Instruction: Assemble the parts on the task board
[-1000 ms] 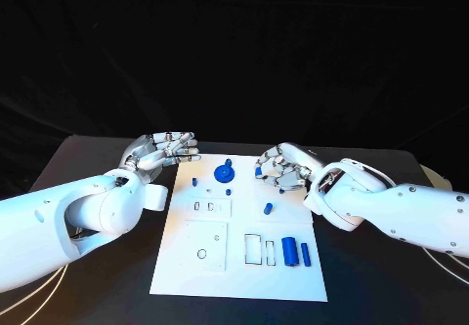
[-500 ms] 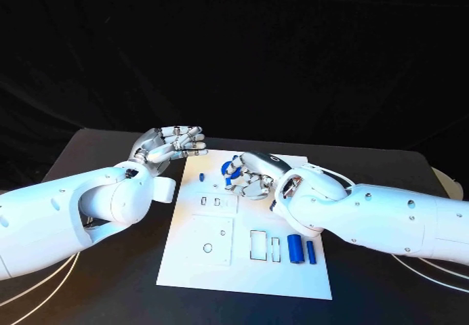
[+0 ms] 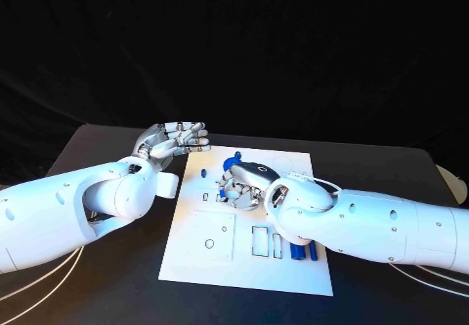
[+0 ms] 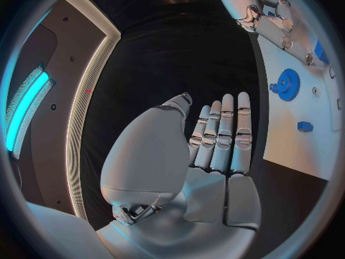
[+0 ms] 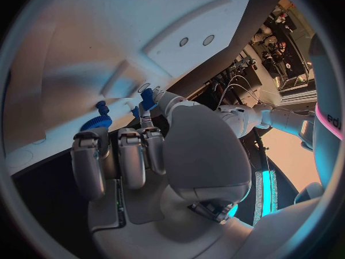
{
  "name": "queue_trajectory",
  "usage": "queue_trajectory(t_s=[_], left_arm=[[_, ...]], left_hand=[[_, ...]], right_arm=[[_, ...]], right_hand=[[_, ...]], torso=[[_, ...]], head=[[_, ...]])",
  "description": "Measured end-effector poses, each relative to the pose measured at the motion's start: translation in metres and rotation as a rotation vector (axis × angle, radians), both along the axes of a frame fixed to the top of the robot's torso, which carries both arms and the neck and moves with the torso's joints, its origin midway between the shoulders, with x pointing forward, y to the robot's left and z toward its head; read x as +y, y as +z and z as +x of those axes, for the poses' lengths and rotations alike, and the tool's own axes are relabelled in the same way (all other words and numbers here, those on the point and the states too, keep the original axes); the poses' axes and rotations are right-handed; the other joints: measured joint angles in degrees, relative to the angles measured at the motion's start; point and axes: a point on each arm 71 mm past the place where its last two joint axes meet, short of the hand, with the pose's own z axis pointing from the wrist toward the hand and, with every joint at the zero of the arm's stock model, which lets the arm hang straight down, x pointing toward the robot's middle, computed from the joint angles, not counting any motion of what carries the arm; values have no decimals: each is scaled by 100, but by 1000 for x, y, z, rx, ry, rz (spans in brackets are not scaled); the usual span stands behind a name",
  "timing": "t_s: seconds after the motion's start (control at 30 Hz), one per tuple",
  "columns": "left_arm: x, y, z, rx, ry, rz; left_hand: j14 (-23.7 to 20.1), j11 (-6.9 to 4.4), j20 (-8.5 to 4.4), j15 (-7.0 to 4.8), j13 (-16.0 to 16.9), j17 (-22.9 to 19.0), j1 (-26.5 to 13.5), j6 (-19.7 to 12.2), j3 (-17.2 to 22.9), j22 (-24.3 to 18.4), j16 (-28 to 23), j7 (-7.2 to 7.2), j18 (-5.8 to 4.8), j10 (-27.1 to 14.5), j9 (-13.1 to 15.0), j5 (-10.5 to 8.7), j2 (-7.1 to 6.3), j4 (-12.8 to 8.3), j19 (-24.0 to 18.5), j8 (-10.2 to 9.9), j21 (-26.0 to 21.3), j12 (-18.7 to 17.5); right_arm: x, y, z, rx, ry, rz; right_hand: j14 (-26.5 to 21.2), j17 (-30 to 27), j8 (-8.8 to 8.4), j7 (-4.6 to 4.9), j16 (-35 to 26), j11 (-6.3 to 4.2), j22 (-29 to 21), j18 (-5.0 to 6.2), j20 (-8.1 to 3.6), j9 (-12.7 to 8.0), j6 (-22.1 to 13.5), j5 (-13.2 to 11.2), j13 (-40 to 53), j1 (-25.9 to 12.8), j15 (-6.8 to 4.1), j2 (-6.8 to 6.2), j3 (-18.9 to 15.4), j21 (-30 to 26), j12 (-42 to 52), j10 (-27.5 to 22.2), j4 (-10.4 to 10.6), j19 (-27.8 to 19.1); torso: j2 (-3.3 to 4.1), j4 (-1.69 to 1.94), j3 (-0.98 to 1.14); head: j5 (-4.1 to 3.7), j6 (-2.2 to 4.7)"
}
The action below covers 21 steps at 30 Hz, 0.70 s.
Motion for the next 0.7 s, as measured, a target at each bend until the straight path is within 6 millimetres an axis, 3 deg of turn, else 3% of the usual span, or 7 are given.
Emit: queue_trajectory(t_s=[0.7], left_arm=[[1, 0, 0, 0, 0, 0]], left_hand=[[0, 11, 0, 0, 0, 3, 0, 0, 14, -6, 0, 0, 0, 11, 0, 0, 0, 8, 0, 0, -14, 0]], right_arm=[[0, -5, 0, -13, 1, -57]], right_hand=[[21, -1, 44, -13, 0, 0, -2, 0, 0, 13, -12, -4, 0, -61, -21, -60, -18, 0, 0, 0, 15, 0]], torso=[[-2, -10, 5]], head=[[5, -23]])
